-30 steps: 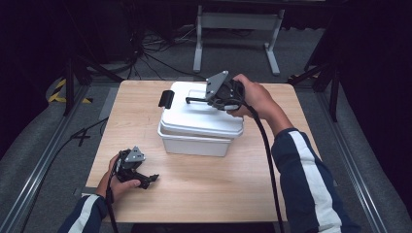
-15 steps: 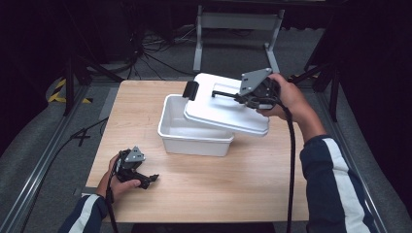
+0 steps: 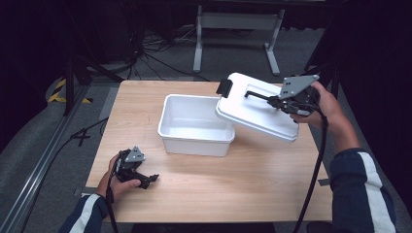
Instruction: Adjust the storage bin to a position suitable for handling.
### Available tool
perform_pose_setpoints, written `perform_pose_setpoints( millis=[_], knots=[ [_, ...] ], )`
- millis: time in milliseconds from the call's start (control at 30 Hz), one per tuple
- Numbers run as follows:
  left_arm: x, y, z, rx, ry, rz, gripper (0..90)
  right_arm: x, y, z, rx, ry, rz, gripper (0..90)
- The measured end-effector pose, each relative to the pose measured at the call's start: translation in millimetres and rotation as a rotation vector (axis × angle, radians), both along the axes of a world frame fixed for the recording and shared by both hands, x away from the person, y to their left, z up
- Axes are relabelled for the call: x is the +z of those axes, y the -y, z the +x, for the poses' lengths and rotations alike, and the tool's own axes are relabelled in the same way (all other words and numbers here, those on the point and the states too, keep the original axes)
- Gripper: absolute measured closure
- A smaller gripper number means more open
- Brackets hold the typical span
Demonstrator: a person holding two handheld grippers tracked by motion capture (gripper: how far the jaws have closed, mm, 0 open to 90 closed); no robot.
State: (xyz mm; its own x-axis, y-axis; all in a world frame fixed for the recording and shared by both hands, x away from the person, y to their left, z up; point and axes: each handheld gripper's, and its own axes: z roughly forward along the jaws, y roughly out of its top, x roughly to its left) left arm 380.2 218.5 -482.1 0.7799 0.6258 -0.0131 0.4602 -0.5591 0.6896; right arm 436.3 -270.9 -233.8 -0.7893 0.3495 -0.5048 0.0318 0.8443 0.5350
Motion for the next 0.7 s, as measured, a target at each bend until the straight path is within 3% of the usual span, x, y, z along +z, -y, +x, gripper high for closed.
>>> perform_pose_setpoints(
  millis=[400, 700],
  knots=[
    [-0.1, -0.6, 0.0, -0.001, 0.003, 0.001, 0.6, -9.4, 43.4, -5.5, -0.077, -0.014, 0.024, 84.8],
    [-0.1, -0.6, 0.0, -0.002, 0.002, 0.001, 0.6, -38.2, 72.4, -1.6, -0.144, -0.056, 0.027, 84.8]
  ],
)
